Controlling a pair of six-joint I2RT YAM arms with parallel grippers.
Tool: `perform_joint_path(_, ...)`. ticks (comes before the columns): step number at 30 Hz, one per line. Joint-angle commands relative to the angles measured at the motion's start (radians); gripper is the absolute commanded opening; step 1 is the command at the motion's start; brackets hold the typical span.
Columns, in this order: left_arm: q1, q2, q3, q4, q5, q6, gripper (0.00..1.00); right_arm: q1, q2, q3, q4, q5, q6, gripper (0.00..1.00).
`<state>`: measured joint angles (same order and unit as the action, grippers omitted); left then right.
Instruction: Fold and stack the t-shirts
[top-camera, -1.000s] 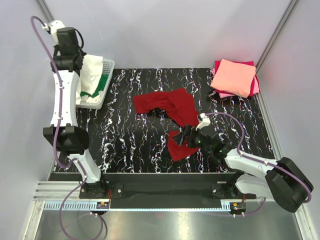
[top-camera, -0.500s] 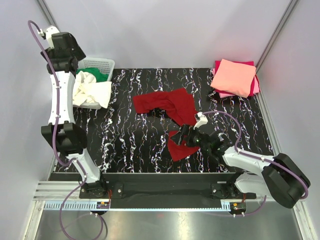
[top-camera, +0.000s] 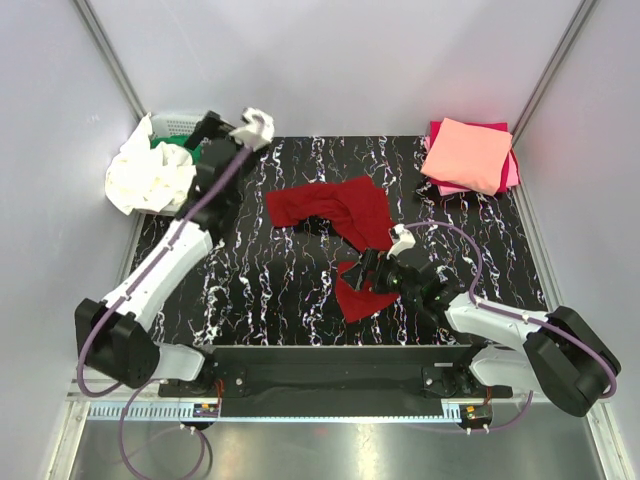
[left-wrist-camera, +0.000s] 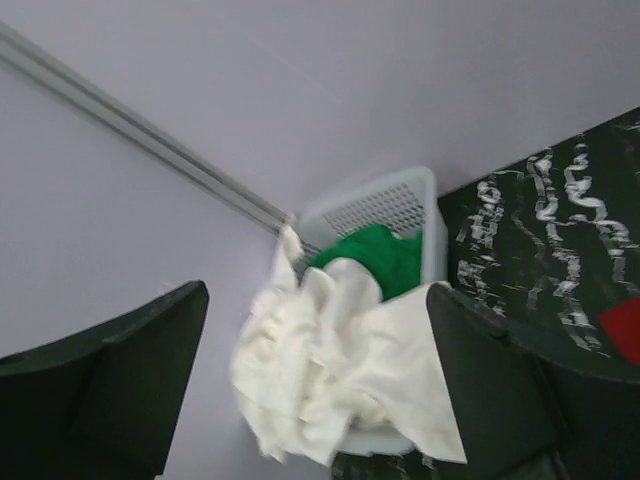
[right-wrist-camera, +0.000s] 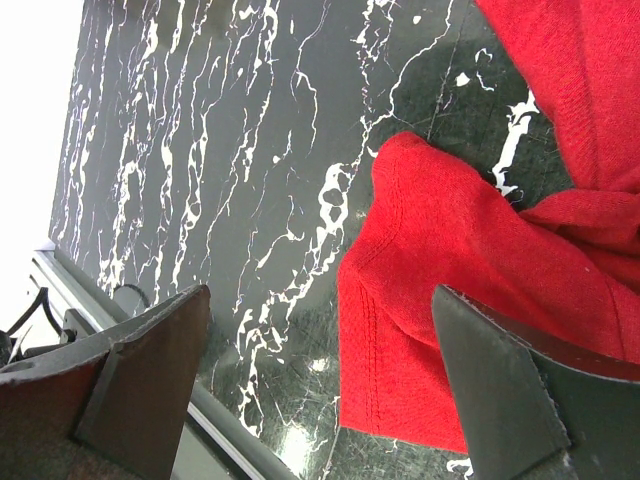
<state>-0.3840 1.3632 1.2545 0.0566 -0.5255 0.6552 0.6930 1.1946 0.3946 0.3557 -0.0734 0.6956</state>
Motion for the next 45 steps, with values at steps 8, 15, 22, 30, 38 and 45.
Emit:
perform_joint_path(8,0.046,0.092,-0.03,0.397,-0.121,0.506,0.99,0.0,0.014,0.047,0.039,-0.032,-0.019,1.0)
perform_joint_path(15,0.129,0.249,0.219,0.297,-0.203,0.412,0.99,0.0,0.022,0.056,0.028,-0.042,-0.024,1.0)
perform_joint_path(22,0.223,0.624,0.497,0.245,-0.076,0.417,0.99,0.0,0.059,0.082,0.012,-0.086,-0.034,0.99)
perform_joint_path(30,0.163,0.584,0.367,0.295,-0.218,0.215,0.99,0.0,0.05,0.072,0.029,-0.068,-0.025,1.0)
perform_joint_path(38,0.089,0.462,0.661,-0.63,-0.202,-0.688,0.99,-0.001,-0.156,0.138,-0.385,0.145,0.074,1.0)
perform_joint_path(45,0.082,0.211,0.36,-0.791,0.084,-0.885,0.99,-0.009,-0.404,0.295,-1.084,0.543,0.288,1.0)
